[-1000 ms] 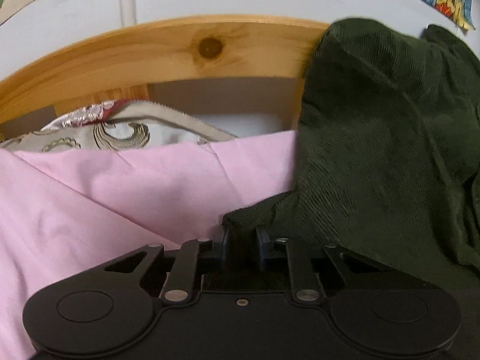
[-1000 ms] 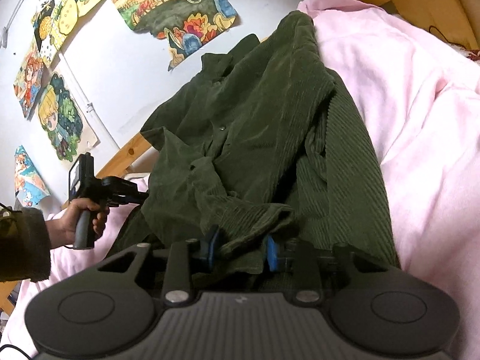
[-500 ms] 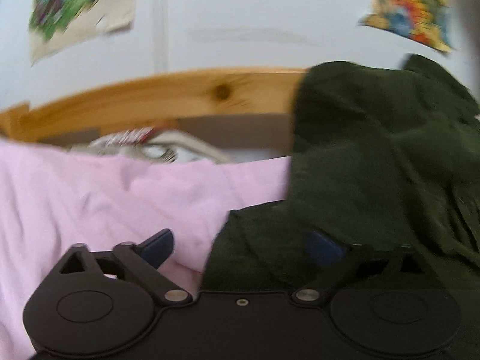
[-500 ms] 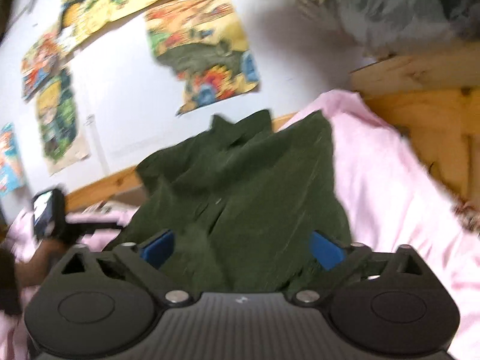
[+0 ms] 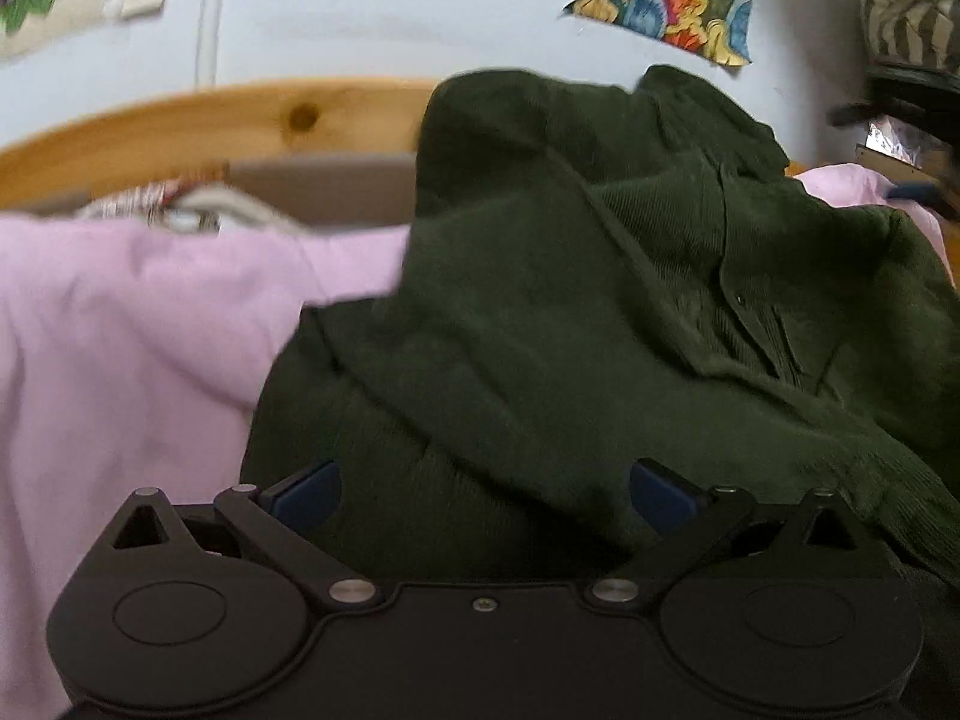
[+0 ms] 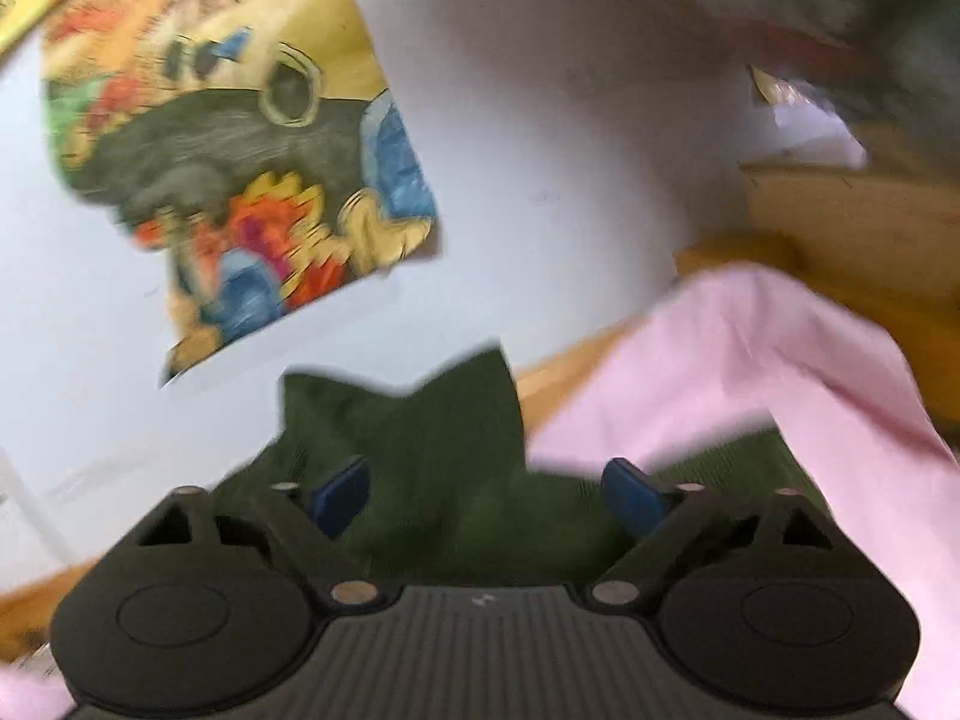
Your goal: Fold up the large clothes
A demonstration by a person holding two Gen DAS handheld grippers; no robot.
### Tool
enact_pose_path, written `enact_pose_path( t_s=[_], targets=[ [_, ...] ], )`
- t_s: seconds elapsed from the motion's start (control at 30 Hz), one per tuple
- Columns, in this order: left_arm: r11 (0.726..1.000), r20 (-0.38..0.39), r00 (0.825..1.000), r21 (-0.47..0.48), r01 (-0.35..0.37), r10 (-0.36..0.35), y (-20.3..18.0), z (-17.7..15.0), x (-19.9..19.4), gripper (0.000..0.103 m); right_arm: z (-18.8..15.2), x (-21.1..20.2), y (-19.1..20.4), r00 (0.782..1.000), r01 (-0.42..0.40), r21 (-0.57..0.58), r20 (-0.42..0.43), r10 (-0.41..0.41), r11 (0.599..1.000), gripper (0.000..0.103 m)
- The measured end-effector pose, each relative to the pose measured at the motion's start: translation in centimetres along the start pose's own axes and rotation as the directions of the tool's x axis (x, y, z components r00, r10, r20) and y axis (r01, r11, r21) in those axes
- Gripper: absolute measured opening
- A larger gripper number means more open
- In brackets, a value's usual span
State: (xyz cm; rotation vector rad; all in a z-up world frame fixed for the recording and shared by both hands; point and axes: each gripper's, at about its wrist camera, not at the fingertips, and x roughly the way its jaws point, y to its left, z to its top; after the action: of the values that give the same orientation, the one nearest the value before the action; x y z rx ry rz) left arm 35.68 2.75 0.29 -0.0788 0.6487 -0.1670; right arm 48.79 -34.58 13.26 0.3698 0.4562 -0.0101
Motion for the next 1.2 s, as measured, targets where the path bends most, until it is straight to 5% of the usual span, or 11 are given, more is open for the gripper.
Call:
enact_pose_path(
  t_s=[0.17, 0.2, 0.23, 0.33, 0.5, 0.53, 0.77, 0.97, 1.0, 1.1, 1.2],
  targets=[
    [0.999, -0.049, 0.999, -0.036, 0.0, -0.002, 2.4, -0.2, -1.0, 0.102, 2.5, 6.3, 1.6, 0.996, 0.082, -0.033, 0.021, -0.081, 0.996, 0.084],
    [0.999, -0.061, 0.998, -0.049, 0.006, -0.009, 3.0, -0.3, -1.3, 0.102, 2.8, 7.2, 1.9, 0.998, 0.016, -0.025, 0.062, -0.014, 1.0, 0.082],
    [0.998, -0.071, 0.997, -0.059, 0.011, -0.016, 3.5, -0.5, -1.7, 0.102, 3.1, 8.1, 2.2, 0.998, 0.033, -0.004, 0.062, -0.032, 0.999, 0.08],
    [0.998, -0.093, 0.995, -0.065, 0.012, -0.018, 4.6, -0.8, -2.7, 0.102, 3.3, 10.3, 2.7, 0.997, 0.066, 0.056, 0.034, -0.068, 0.996, 0.069],
    [0.999, -0.118, 0.993, -0.043, 0.002, -0.007, 5.7, -0.8, -3.9, 0.102, 2.2, 10.9, 3.1, 0.992, 0.083, 0.035, 0.094, -0.086, 0.996, 0.019],
    [0.999, -0.122, 0.992, -0.043, 0.002, -0.007, 5.8, -0.7, -4.2, 0.102, 2.0, 10.6, 3.0, 0.991, 0.085, 0.025, 0.099, -0.087, 0.996, 0.015],
    [0.998, -0.077, 0.997, -0.06, -0.01, 0.005, 6.1, -0.1, -5.8, 0.102, -0.7, 4.5, 2.2, 0.972, -0.082, -0.149, 0.208, 0.112, 0.986, 0.011],
    [0.993, -0.038, 0.999, -0.115, -0.012, 0.008, 4.9, 1.0, -6.7, 0.102, -5.0, -3.9, -1.0, 0.902, -0.195, -0.355, 0.302, 0.31, 0.914, 0.011],
    [0.993, -0.036, 0.999, -0.117, -0.009, 0.005, 4.6, 1.2, -7.1, 0.102, -6.1, -5.6, -0.2, 0.948, -0.113, -0.336, 0.247, 0.203, 0.935, 0.011],
    [0.996, -0.026, 1.0, -0.092, -0.008, 0.006, 3.2, 1.7, -8.7, 0.102, -11.7, -10.1, 1.3, 0.913, -0.079, -0.516, 0.306, 0.27, 0.853, 0.011],
    [0.998, -0.007, 1.0, -0.052, -0.018, 0.017, 2.0, 1.9, -10.6, 0.102, -17.1, -12.6, 1.1, 0.913, -0.073, -0.628, 0.27, 0.305, 0.775, 0.011]
  ],
)
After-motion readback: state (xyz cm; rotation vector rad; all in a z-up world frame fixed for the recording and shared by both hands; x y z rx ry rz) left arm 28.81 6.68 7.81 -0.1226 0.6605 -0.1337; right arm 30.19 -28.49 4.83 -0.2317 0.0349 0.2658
